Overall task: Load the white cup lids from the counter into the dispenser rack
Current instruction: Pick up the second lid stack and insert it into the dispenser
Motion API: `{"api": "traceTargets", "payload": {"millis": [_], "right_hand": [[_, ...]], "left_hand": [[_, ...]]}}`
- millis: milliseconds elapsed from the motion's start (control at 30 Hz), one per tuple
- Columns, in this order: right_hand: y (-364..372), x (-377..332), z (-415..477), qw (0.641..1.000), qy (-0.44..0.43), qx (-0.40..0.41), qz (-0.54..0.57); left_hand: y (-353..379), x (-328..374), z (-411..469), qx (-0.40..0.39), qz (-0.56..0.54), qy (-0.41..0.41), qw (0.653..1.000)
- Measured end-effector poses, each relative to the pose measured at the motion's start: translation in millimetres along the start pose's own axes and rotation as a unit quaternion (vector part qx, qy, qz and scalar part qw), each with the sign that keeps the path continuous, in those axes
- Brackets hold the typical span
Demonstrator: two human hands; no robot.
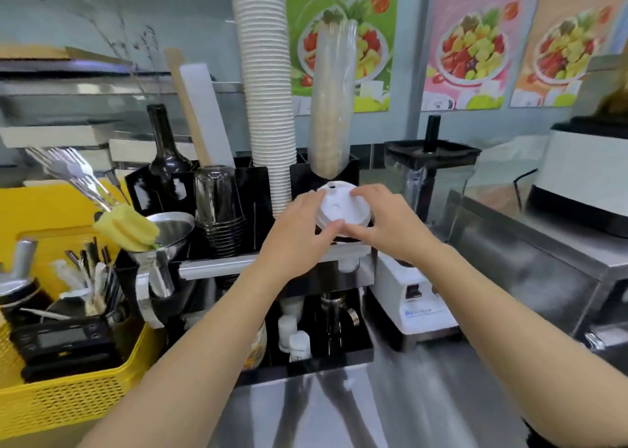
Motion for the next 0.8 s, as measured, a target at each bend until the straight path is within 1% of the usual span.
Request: {"api": "traceTargets", "payload": {"millis": [100, 200, 400, 567, 700, 800], "right_hand": [[9.5, 19.0, 16.9, 0.999, 0.016, -0.039, -0.014], [21.6, 33.9, 32.6, 0.998, 0.015, -0.048, -0.049], [46.4, 61.9, 53.5, 0.992, 0.008, -0.077, -0.099], [63.8, 69.8, 52.3, 0.988, 0.004, -0.125, -0.086], [76.9, 74.7, 50.8, 0.990, 0.017, -0.115, -0.078], [79.3, 74.2, 51.2, 0.989, 0.017, -0.118, -0.092]], "left_hand": [[17.7, -10.0, 20.9, -0.033, 0.039, -0.026, 0.998], [31.2, -19.6, 35.5, -0.062, 0.072, -0.041, 0.995], [52.3, -38.4, 56.6, -0.112, 0.146, -0.037, 0.982], [80.6, -53.8, 60.2, -0.177, 0.174, -0.027, 0.968], [88.4, -57.4, 58.3, -0.179, 0.185, -0.009, 0.966], [90.1, -62.8, 58.5, -0.180, 0.197, -0.010, 0.964]]}}
Point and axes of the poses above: each hand's wrist, its own z-axis towards the middle knuckle, its own y-axis out of the palm, x = y × z, the point moved 10 cm from there along z, towards the middle knuckle, and after that the axes turned 3 degrees about -z, right-handed, at the moved point
